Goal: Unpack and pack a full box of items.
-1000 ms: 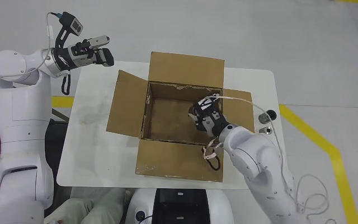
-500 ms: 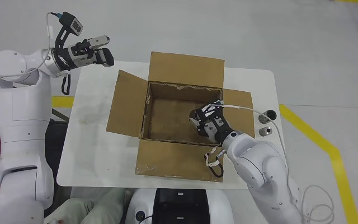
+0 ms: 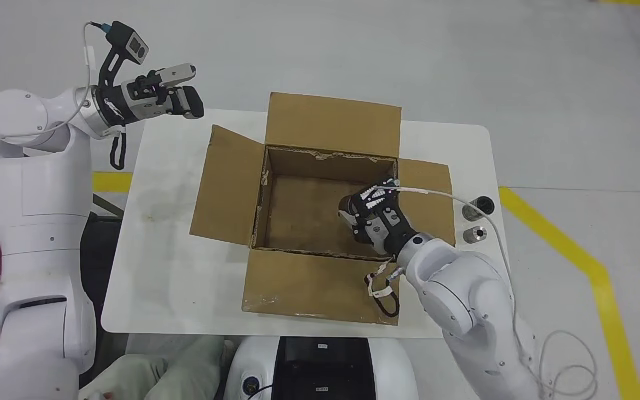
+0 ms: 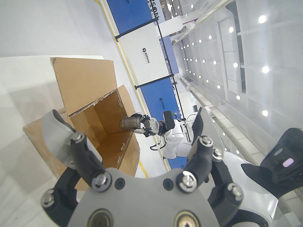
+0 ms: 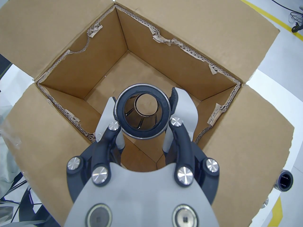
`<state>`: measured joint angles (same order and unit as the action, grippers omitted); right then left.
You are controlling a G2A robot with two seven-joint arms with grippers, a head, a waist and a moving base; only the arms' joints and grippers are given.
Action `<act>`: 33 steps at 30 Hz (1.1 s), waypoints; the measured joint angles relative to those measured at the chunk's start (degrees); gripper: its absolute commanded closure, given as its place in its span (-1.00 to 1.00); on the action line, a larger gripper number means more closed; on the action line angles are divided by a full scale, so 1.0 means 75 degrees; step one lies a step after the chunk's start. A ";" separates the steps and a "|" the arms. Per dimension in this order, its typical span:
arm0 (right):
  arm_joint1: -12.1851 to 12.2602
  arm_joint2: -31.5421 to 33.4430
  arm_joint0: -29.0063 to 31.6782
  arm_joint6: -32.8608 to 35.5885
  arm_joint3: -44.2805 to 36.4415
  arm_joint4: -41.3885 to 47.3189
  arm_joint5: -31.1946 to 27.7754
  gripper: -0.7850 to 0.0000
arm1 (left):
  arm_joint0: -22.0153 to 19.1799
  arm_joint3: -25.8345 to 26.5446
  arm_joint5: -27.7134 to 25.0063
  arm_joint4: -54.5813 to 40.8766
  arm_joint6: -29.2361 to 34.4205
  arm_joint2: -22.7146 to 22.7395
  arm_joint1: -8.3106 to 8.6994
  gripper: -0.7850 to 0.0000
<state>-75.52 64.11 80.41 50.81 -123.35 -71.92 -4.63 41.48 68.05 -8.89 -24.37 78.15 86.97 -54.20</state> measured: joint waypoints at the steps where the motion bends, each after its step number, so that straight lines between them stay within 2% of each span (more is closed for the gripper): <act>1: 0.0004 0.0020 0.0030 -0.0058 0.0004 0.0008 -0.0008 1.00 | 0.0000 0.0000 0.0000 0.0000 0.0000 0.0000 0.0000 -1.00; 7: 0.0107 0.0568 0.0524 -0.0074 -0.0537 0.0097 -0.0201 1.00 | 0.0000 0.0000 0.0000 0.0000 0.0000 0.0000 0.0000 -1.00; 14: 0.0254 0.1746 0.1440 -0.0026 -0.1485 0.0565 -0.0411 1.00 | 0.0000 0.0000 0.0000 0.0000 0.0000 0.0000 0.0000 -1.00; 33: 0.0443 0.4808 0.3461 -0.1215 -0.1506 0.1720 -0.0655 1.00 | 0.0000 0.0000 0.0000 0.0000 0.0000 0.0000 0.0000 -1.00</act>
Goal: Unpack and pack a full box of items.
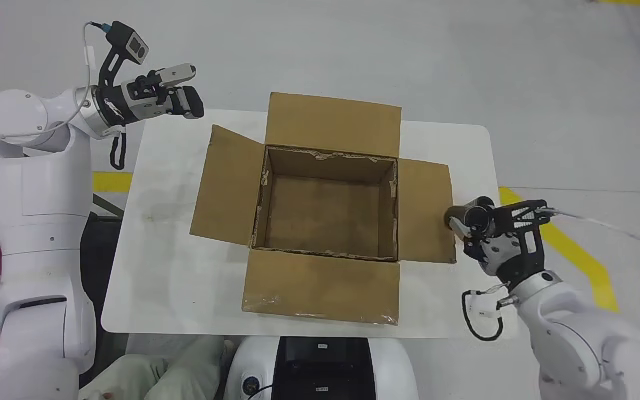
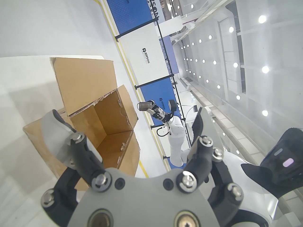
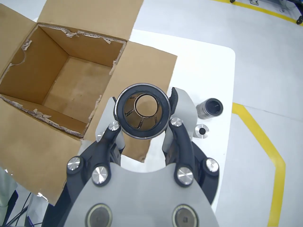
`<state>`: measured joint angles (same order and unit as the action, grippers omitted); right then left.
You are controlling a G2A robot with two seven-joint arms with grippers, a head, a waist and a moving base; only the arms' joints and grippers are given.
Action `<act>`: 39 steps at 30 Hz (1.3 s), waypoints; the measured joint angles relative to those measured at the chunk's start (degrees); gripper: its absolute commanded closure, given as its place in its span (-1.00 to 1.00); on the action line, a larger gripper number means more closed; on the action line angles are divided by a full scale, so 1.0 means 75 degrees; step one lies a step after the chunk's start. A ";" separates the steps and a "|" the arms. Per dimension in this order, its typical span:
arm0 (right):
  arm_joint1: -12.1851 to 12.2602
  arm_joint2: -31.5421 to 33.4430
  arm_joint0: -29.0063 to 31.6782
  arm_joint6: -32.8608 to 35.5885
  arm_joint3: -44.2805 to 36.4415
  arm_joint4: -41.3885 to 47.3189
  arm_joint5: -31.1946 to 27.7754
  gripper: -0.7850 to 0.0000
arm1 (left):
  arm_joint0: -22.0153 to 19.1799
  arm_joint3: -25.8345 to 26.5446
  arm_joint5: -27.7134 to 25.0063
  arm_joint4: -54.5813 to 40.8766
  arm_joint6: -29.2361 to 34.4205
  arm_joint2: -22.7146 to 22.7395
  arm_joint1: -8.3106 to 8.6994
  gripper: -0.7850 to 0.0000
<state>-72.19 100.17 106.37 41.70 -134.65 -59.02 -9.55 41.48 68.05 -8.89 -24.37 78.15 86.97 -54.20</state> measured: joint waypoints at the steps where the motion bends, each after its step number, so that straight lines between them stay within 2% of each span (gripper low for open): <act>1: 0.0003 0.0121 0.0102 -0.0030 0.0000 0.0039 0.0016 1.00 | 0.0000 0.0000 0.0000 0.0000 0.0000 0.0000 0.0000 -1.00; 8: -0.0001 0.0948 0.0798 -0.0220 0.0120 0.0386 0.0362 1.00 | 0.0000 0.0000 0.0000 0.0000 0.0000 0.0000 0.0000 -1.00; 14: 0.0010 0.1240 0.1025 -0.0293 0.0548 0.0504 0.0328 1.00 | 0.0000 0.0000 0.0000 0.0000 0.0000 0.0000 0.0000 -1.00; 39: 0.0091 0.0169 0.0341 -0.0417 0.2379 -0.0221 0.0124 1.00 | 0.0000 0.0000 0.0000 0.0000 0.0000 0.0000 0.0000 -1.00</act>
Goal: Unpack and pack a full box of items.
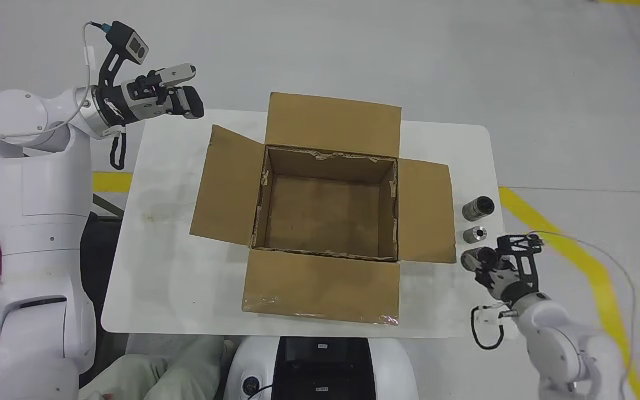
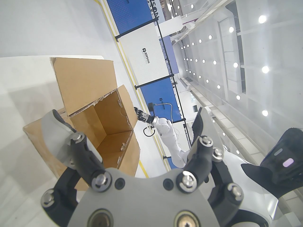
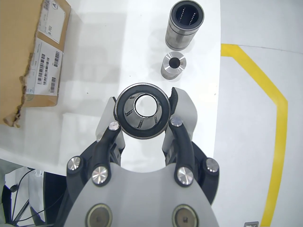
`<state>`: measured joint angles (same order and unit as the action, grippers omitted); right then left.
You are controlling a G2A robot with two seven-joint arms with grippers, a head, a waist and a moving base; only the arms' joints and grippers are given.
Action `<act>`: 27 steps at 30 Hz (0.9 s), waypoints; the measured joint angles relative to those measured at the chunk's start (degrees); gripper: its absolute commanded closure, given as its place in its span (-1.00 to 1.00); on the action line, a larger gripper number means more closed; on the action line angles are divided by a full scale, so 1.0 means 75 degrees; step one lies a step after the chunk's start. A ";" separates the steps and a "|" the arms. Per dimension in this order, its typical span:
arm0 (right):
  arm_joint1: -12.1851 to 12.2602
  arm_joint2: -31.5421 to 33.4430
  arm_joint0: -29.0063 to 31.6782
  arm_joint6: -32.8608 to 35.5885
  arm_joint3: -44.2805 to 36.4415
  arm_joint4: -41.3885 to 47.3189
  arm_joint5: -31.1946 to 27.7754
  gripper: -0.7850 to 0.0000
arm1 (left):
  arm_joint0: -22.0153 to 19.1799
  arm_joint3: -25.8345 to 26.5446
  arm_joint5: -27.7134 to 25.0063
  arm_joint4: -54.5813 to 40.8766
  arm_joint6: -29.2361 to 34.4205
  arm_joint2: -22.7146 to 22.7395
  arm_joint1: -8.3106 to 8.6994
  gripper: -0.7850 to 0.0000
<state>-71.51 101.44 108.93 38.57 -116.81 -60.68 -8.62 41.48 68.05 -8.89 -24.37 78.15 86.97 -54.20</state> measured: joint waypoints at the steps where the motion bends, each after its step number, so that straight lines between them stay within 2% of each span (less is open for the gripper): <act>1: 0.0002 -0.0037 -0.0033 -0.0011 0.0068 -0.0049 0.0022 1.00 | 0.0000 0.0000 0.0000 0.0000 0.0000 0.0000 0.0000 -1.00; 19: 0.0017 -0.0651 -0.0861 -0.0371 0.1401 -0.0334 0.0372 1.00 | 0.0000 0.0000 0.0000 0.0000 0.0000 0.0000 0.0000 -1.00; 20: 0.0020 -0.0657 -0.0888 -0.0388 0.1446 -0.0326 0.0374 0.93 | 0.0000 0.0000 0.0000 0.0000 0.0000 0.0000 0.0000 -1.00; 22: 0.0024 -0.0668 -0.0916 -0.0409 0.1506 -0.0320 0.0377 0.45 | 0.0000 0.0000 0.0000 0.0000 0.0000 0.0000 0.0000 -1.00; 27: 0.0036 -0.0722 -0.1003 -0.0424 0.1649 -0.0337 0.0400 0.20 | 0.0000 0.0000 0.0000 0.0000 0.0000 0.0000 0.0000 -1.00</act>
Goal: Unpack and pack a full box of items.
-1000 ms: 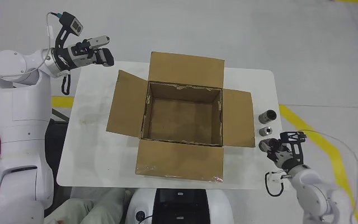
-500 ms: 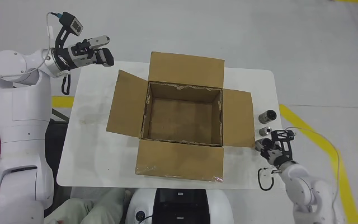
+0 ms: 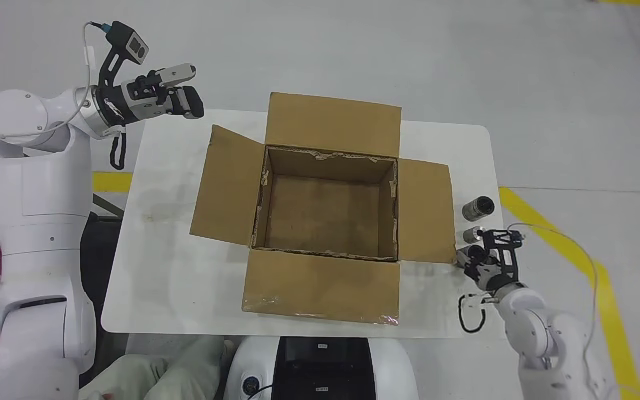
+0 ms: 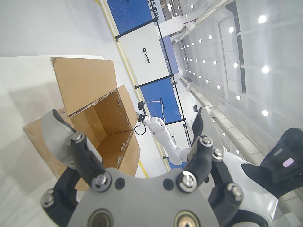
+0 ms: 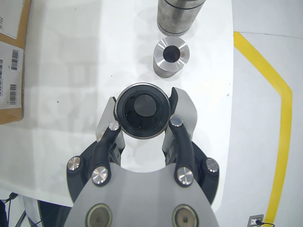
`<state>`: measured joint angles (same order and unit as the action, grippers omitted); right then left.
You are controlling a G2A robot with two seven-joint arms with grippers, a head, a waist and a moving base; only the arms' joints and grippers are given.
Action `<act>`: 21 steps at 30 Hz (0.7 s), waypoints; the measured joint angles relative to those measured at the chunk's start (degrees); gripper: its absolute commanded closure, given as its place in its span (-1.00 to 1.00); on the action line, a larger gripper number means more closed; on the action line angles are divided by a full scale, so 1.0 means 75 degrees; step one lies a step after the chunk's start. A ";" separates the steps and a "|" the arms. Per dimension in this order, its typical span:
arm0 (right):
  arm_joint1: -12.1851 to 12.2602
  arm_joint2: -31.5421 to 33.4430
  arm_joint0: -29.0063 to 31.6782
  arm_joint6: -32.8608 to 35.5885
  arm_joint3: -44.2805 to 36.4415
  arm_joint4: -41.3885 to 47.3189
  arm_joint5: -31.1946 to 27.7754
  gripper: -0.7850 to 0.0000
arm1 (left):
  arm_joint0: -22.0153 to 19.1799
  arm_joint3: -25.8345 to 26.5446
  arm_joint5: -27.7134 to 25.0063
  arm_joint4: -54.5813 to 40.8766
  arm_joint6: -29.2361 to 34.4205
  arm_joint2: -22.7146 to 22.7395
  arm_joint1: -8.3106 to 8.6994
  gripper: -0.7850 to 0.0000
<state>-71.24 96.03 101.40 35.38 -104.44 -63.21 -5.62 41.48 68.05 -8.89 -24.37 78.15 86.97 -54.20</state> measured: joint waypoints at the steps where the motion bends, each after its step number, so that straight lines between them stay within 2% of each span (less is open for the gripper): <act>1: 0.0002 -0.0008 -0.0013 -0.0002 0.0016 -0.0001 0.0003 0.18 | 0.0000 0.0000 0.0000 0.0000 0.0000 0.0000 0.0000 -1.00; 6: 0.0013 -0.0060 -0.0066 -0.0004 0.0085 -0.0014 0.0035 0.04 | 0.0000 0.0000 0.0000 0.0000 0.0000 0.0000 0.0000 -1.00; 7: 0.0015 -0.0070 -0.0071 -0.0003 0.0091 -0.0017 0.0037 -0.06 | 0.0000 0.0000 0.0000 0.0000 0.0000 0.0000 0.0000 -1.00; 10: 0.0022 -0.0089 -0.0072 0.0012 0.0078 -0.0034 0.0057 -0.80 | 0.0000 0.0000 0.0000 0.0000 0.0000 0.0000 0.0000 -1.00; 12: 0.0027 -0.0076 -0.0026 0.0011 -0.0014 -0.0029 0.0081 -0.99 | 0.0000 0.0000 0.0000 0.0000 0.0000 0.0000 0.0000 -1.00; 21: 0.0053 0.0356 0.0710 -0.0183 -0.1187 0.0134 0.0213 -1.00 | 0.0000 0.0000 0.0000 0.0000 0.0000 0.0000 0.0000 -1.00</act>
<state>-70.84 98.70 106.73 34.01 -113.34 -62.20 -4.02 41.48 68.05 -8.89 -24.37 78.15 86.97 -54.20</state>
